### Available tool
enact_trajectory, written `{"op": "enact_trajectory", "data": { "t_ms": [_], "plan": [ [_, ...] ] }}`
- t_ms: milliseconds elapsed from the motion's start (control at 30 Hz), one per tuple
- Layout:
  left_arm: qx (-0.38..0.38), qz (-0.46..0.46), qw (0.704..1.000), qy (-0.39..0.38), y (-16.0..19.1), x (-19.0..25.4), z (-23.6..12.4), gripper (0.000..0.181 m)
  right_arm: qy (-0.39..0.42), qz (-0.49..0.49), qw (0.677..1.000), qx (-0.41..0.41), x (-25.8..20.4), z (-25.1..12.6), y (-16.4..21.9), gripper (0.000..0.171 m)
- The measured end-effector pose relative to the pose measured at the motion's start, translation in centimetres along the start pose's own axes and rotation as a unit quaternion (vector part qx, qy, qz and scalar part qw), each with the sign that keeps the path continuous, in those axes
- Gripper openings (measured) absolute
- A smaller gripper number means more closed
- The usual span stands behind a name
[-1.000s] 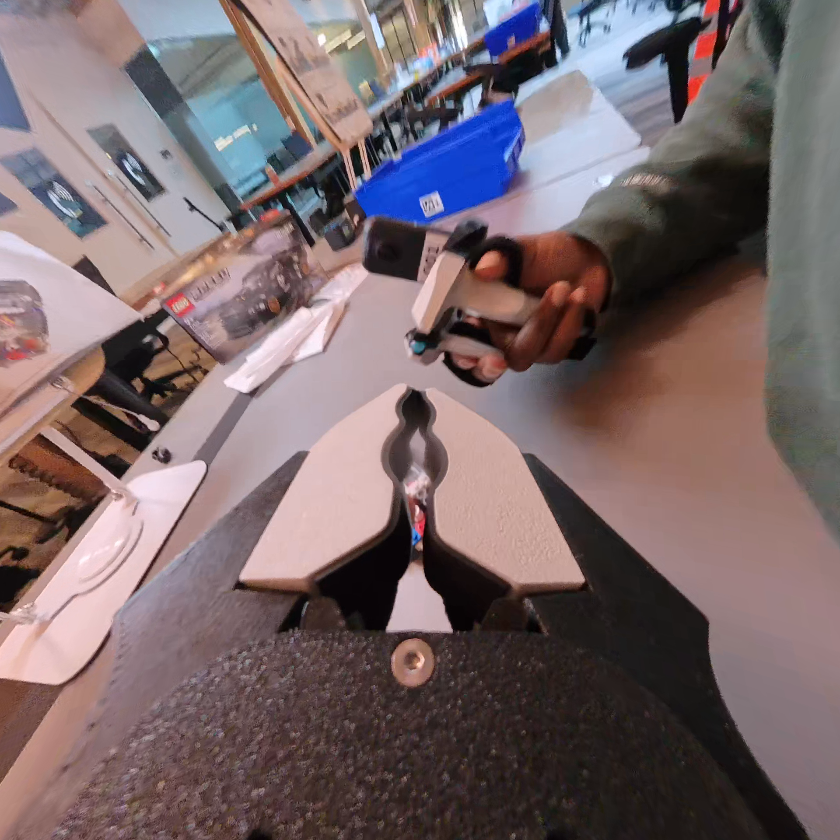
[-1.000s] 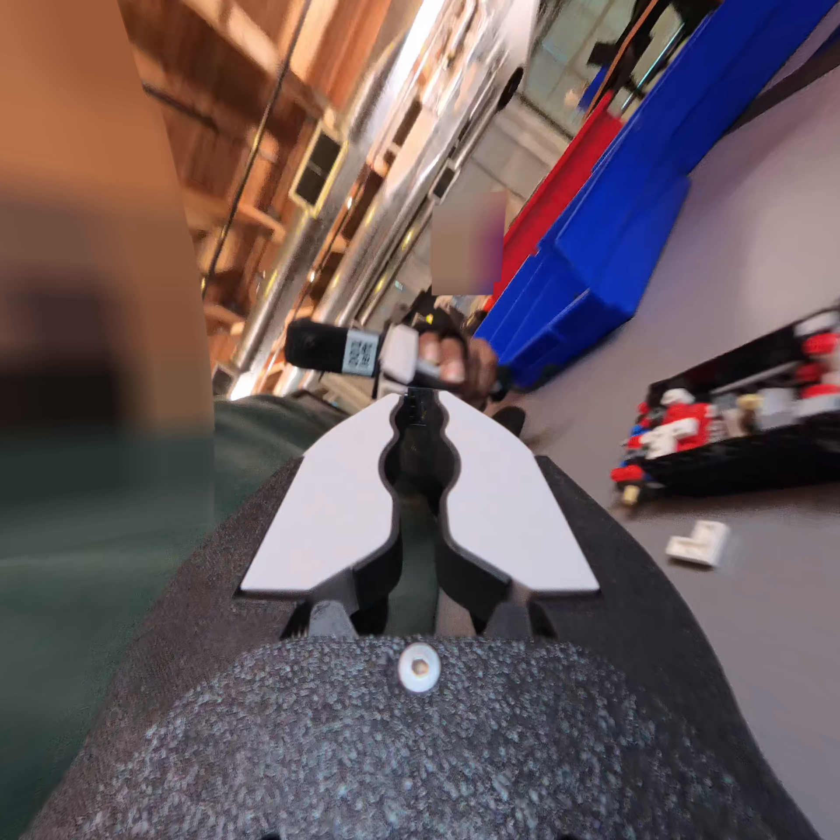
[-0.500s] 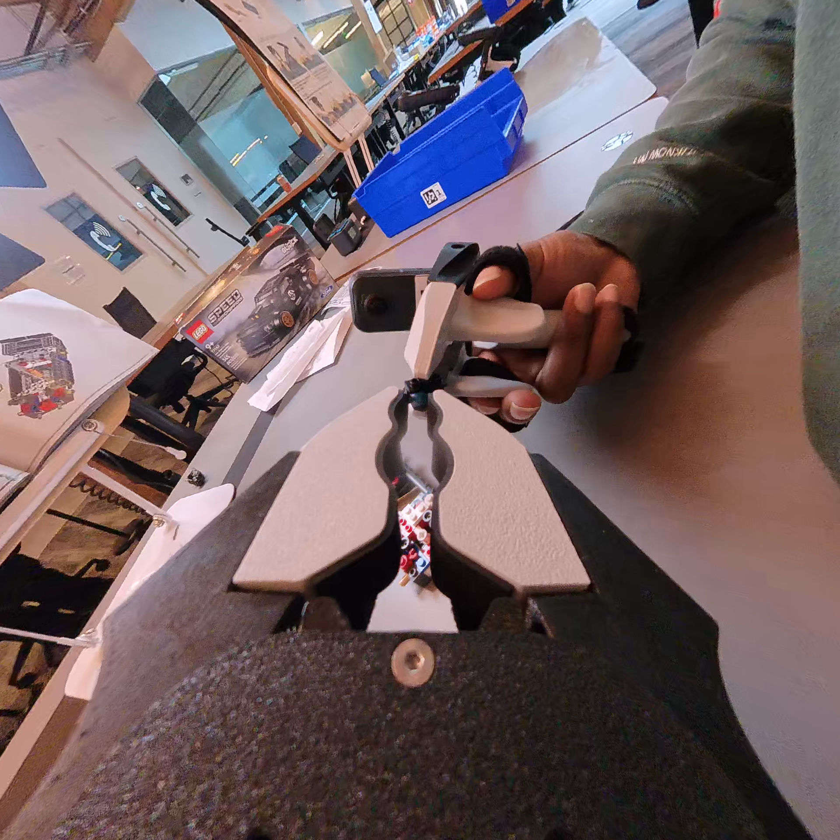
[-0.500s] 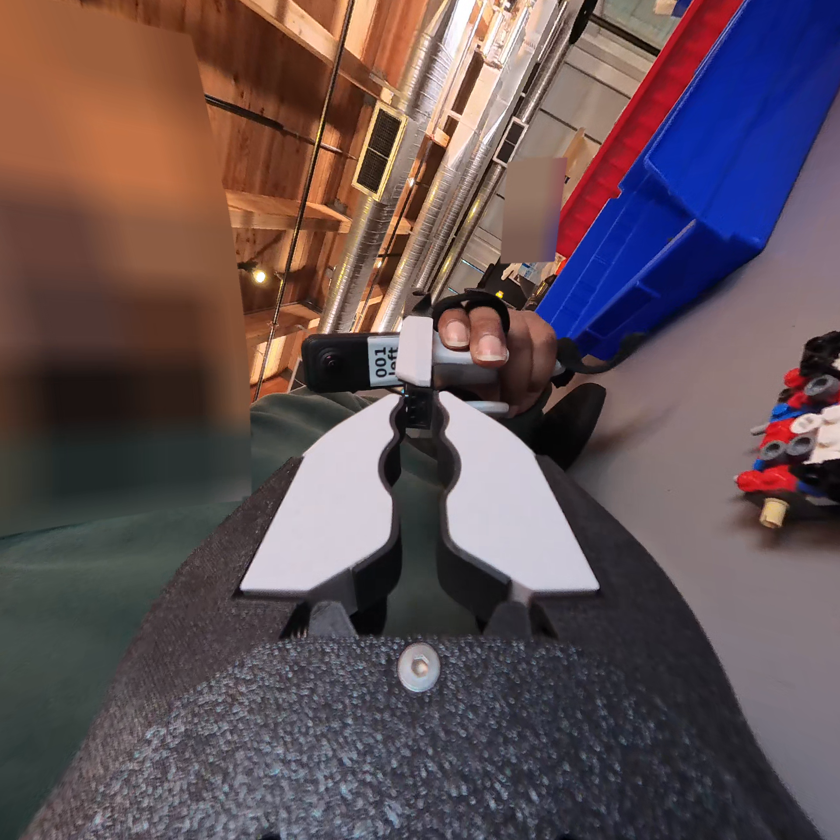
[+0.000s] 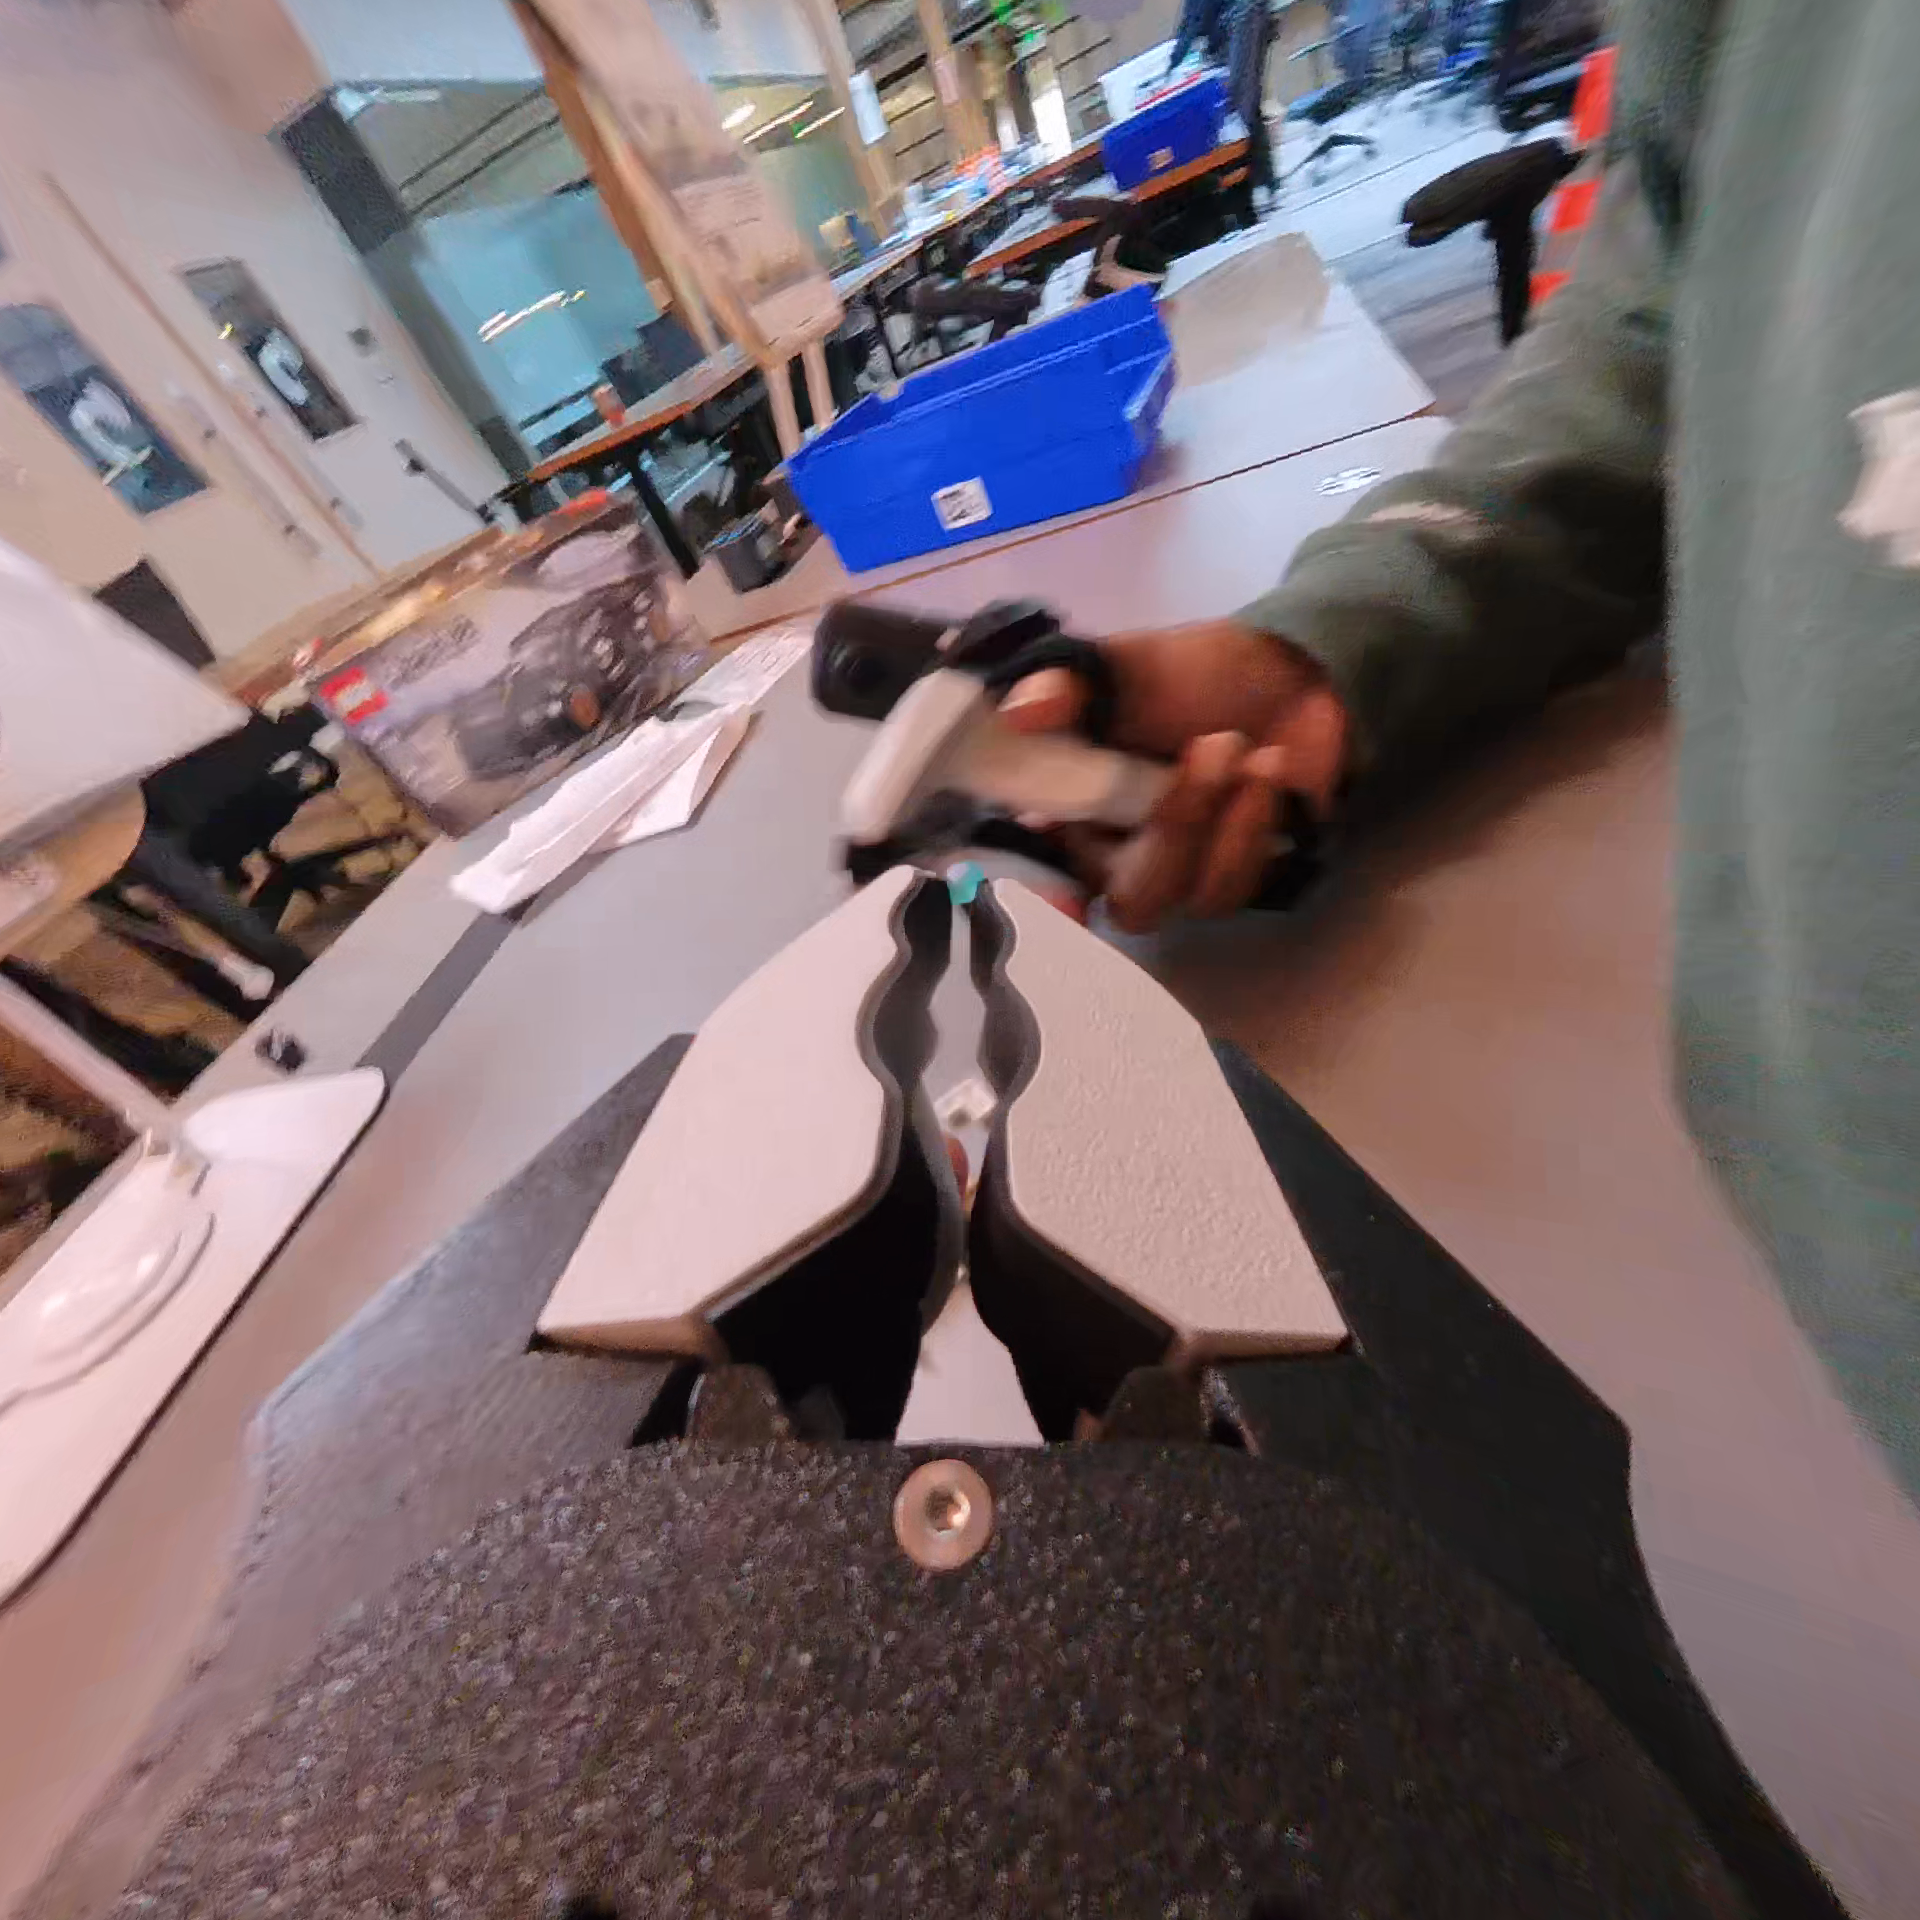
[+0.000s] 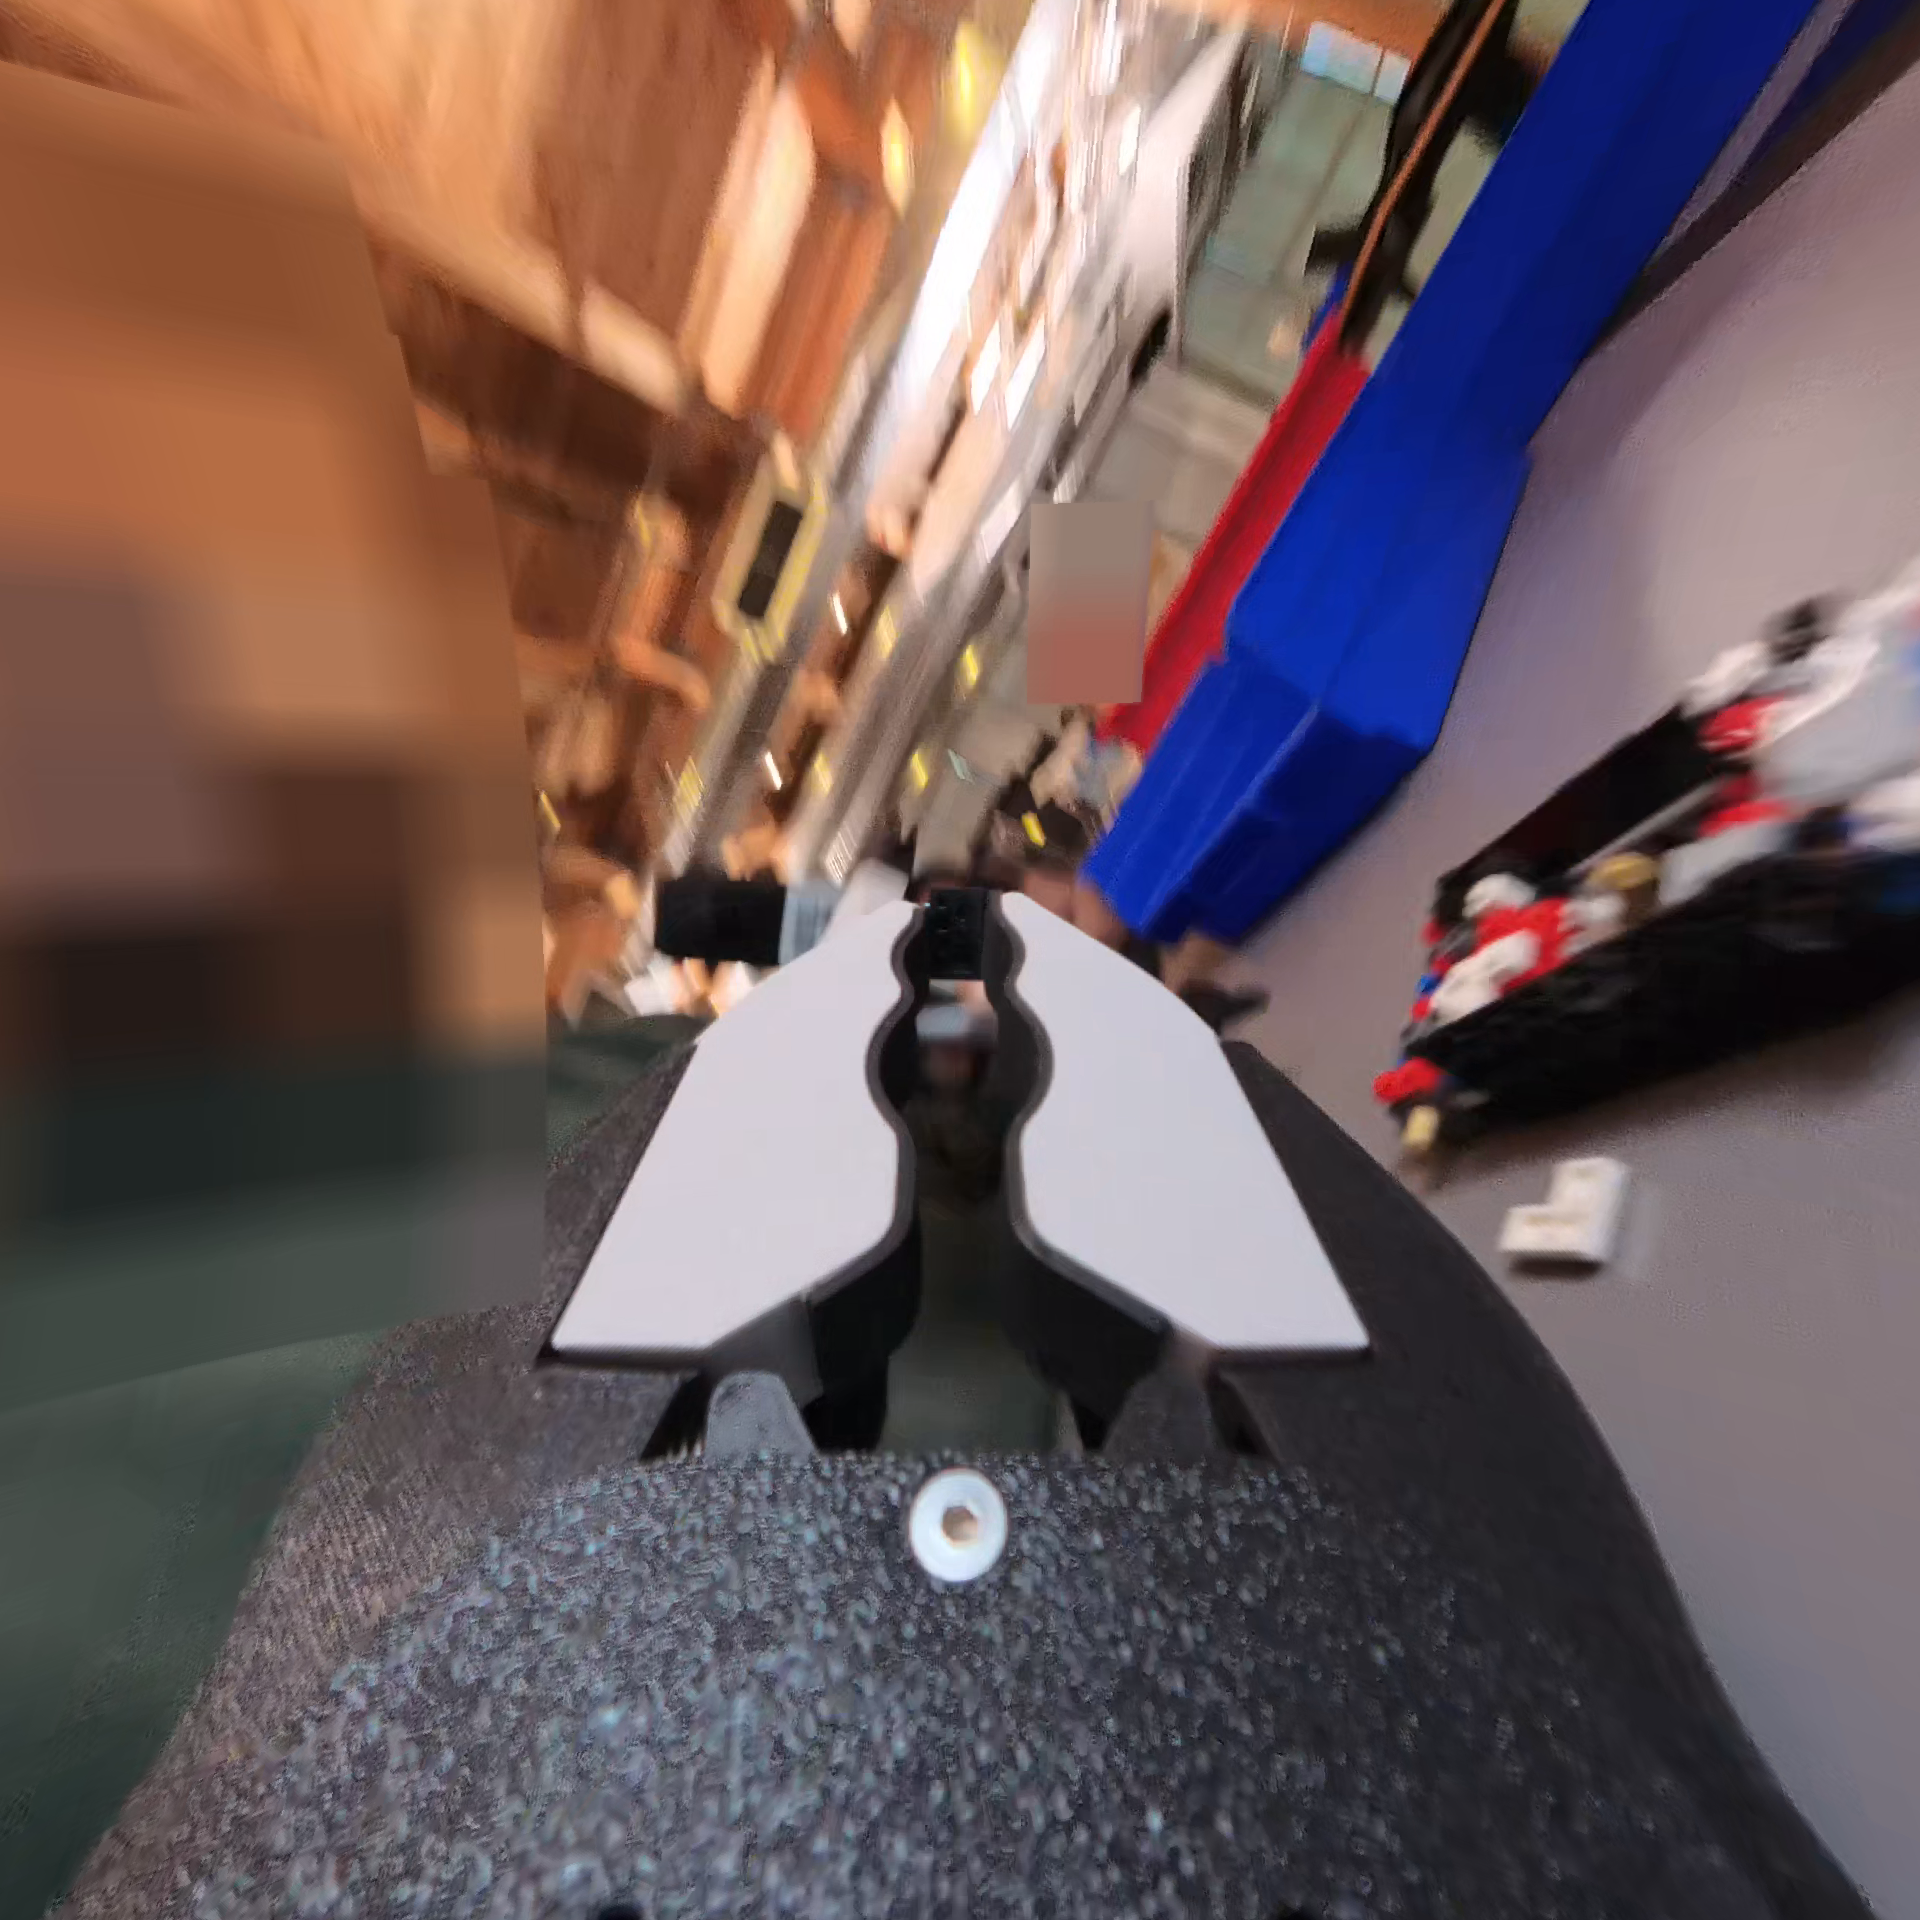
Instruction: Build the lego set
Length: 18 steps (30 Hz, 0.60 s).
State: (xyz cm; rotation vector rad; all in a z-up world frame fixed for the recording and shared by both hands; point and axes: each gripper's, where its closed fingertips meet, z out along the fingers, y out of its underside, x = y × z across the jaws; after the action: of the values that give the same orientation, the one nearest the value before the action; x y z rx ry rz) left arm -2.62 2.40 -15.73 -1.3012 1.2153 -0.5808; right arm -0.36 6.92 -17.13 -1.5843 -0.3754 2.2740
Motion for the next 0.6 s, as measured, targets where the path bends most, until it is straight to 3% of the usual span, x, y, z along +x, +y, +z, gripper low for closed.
{"op": "enact_trajectory", "data": {
  "t_ms": [67, 600],
  "plan": [
    [-0.026, 0.003, 1.0, 0.0, 1.3, -0.8, 0.2, 0.001, -0.026, 0.01, 0.999, -0.02, -0.7, 0.9, 1.1, 0.01],
    [-0.019, 0.005, 1.0, -0.022, 1.5, -2.0, 0.2, 0.0, -0.02, -0.047, 0.998, -0.027, -1.8, 0.6, 0.6, 0.011]
  ]
}}
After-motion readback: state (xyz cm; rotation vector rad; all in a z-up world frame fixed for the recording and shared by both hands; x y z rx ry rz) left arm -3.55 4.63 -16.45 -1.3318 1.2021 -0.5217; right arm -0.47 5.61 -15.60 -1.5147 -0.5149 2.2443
